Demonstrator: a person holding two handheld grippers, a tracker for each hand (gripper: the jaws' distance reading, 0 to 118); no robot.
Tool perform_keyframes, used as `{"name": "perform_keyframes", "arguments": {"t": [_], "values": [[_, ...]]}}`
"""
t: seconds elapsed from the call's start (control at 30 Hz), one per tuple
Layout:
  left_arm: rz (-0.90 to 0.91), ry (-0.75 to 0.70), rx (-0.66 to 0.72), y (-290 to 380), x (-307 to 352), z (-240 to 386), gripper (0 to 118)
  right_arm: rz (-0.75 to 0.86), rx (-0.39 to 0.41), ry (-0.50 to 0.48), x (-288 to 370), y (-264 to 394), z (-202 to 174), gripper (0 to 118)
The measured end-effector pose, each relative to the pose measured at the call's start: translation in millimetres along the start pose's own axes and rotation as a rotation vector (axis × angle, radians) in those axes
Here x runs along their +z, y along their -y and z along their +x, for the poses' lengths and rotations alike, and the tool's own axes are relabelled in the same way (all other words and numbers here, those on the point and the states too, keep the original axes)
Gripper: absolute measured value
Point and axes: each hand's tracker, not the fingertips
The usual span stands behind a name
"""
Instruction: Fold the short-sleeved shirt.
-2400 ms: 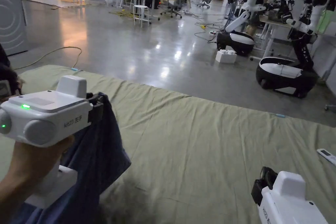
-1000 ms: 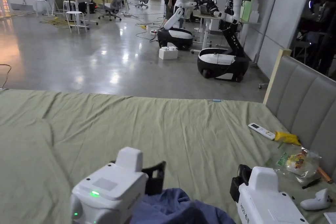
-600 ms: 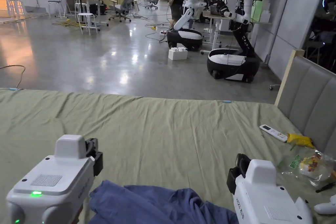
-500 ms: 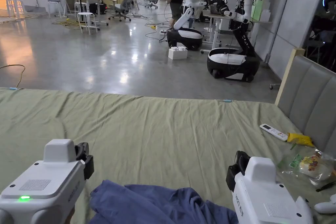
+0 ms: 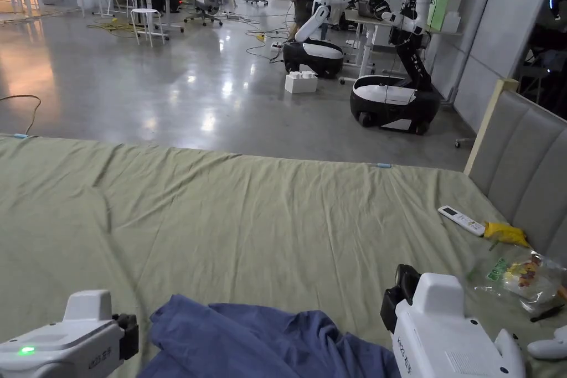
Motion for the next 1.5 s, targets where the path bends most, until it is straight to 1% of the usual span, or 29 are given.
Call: {"name": "perform_keyframes", "arguments": {"t": [0.07, 0.13, 0.2, 0.27, 0.3, 0.37, 0.4, 0.43, 0.47, 0.53, 0.6, 0.63, 0.7, 0.73, 0.77, 0.87, 0.97, 1.0, 1.03, 1.1, 1.13, 1.17, 1.2, 1.23, 1.27, 1.3, 1.33, 1.4, 1.5], "values": [[-0.052, -0.015, 0.009, 13.3, -10.2, -5.1, 0, -0.018, -0.001, 0.0, -0.3, 5.9, 1.3, 4], [-0.145, -0.031, -0.012, 24.7, -22.3, -8.8, 2, -0.037, -0.004, 0.004, -0.9, 11.3, 2.7, 4], [-0.216, -0.065, -0.018, 37.4, -30.2, -11.2, 29, -0.051, -0.004, 0.005, -1.1, 15.7, 4.2, 4], [-0.265, -0.05, -0.026, 48.4, -37.5, -14.1, 62, -0.06, -0.002, 0.01, -1.9, 18.3, 4.9, 4], [-0.279, -0.057, -0.034, 53.9, -41.8, -15.5, 66, -0.066, -0.002, 0.01, -2.9, 19.5, 5.1, 4], [-0.309, -0.045, -0.041, 63.8, -52.3, -19.7, 66, -0.076, -0.013, 0.01, -4.9, 20.9, 5.9, 4], [-0.323, -0.068, -0.042, 68.9, -58.4, -21.2, 66, -0.084, -0.024, 0.009, -5.8, 22.0, 6.1, 4], [-0.346, -0.104, -0.042, 73.0, -63.4, -22.3, 66, -0.114, -0.054, 0.004, -5.8, 23.7, 5.5, 4], [-0.363, -0.126, -0.044, 76.7, -67.1, -22.3, 66, -0.093, -0.031, 0.008, -5.9, 22.8, 4.8, 4], [-0.353, -0.12, -0.054, 83.3, -71.3, -20.9, 66, -0.104, -0.034, 0.004, -7.2, 25.7, 3.6, 4], [-0.331, -0.148, -0.098, 85.0, -70.8, -15.7, 64, -0.115, -0.03, -0.003, -9.6, 29.3, 2.8, 4], [-0.331, -0.161, -0.11, 85.1, -71.0, -11.8, 60, -0.118, -0.03, -0.004, -10.2, 30.5, 2.8, 4], [-0.326, -0.173, -0.149, 87.8, -71.5, -3.4, 48, -0.123, -0.03, -0.003, -11.9, 33.9, 2.9, 4], [-0.325, -0.181, -0.164, 87.1, -68.4, 2.7, 38, -0.129, -0.032, -0.002, -13.0, 35.3, 3.4, 4], [-0.324, -0.175, -0.17, 87.6, -68.2, 6.3, 21, -0.133, -0.037, -0.002, -14.0, 36.9, 4.3, 4], [-0.332, -0.174, -0.21, 86.8, -70.2, 14.7, 8, -0.145, -0.041, 0.006, -15.5, 40.0, 8.6, 4], [-0.333, -0.169, -0.218, 81.7, -66.0, 13.6, 4, -0.161, -0.029, 0.017, -20.7, 42.4, 20.3, 4], [-0.318, -0.148, -0.185, 77.1, -61.9, 10.1, 4, -0.17, -0.018, 0.023, -24.5, 42.8, 26.7, 4], [-0.296, -0.132, -0.17, 73.8, -56.9, 7.3, 4, -0.192, 0.01, 0.03, -30.0, 42.6, 33.6, 4], [-0.253, -0.084, -0.114, 66.5, -46.4, 1.5, 4, -0.294, -0.036, 0.038, -41.5, 50.0, 49.6, 5], [-0.24, -0.075, -0.093, 62.4, -40.9, -0.2, 4, -0.274, 0.001, 0.046, -48.2, 49.7, 55.6, 5], [-0.225, -0.069, -0.079, 58.8, -35.5, -1.7, 4, -0.35, 0.01, 0.046, -57.8, 54.1, 62.2, 5], [-0.216, -0.066, -0.076, 56.0, -31.7, -2.6, 4, -0.39, 0.016, 0.05, -66.6, 58.6, 68.0, 8], [-0.211, -0.061, -0.072, 53.2, -28.2, -3.2, 4, -0.424, 0.021, 0.046, -75.7, 65.2, 73.4, 16], [-0.195, -0.055, -0.067, 52.1, -26.9, -4.3, 4, -0.49, 0.033, 0.019, -86.6, 71.3, 77.2, 34], [-0.191, -0.054, -0.065, 50.1, -25.0, -4.3, 4, -0.53, 0.024, -0.009, -96.0, 79.1, 80.9, 45], [-0.189, -0.051, -0.064, 48.6, -23.5, -4.2, 4, -0.555, 0.021, -0.016, -102.6, 85.8, 82.2, 52], [-0.171, -0.044, -0.056, 46.7, -19.8, -3.1, 4, -0.646, 0.064, -0.019, -120.6, 104.4, 82.1, 61], [-0.181, -0.048, -0.07, 47.0, -21.8, -1.1, 4, -0.729, 0.107, -0.016, -141.0, 132.5, 76.8, 63]]}}
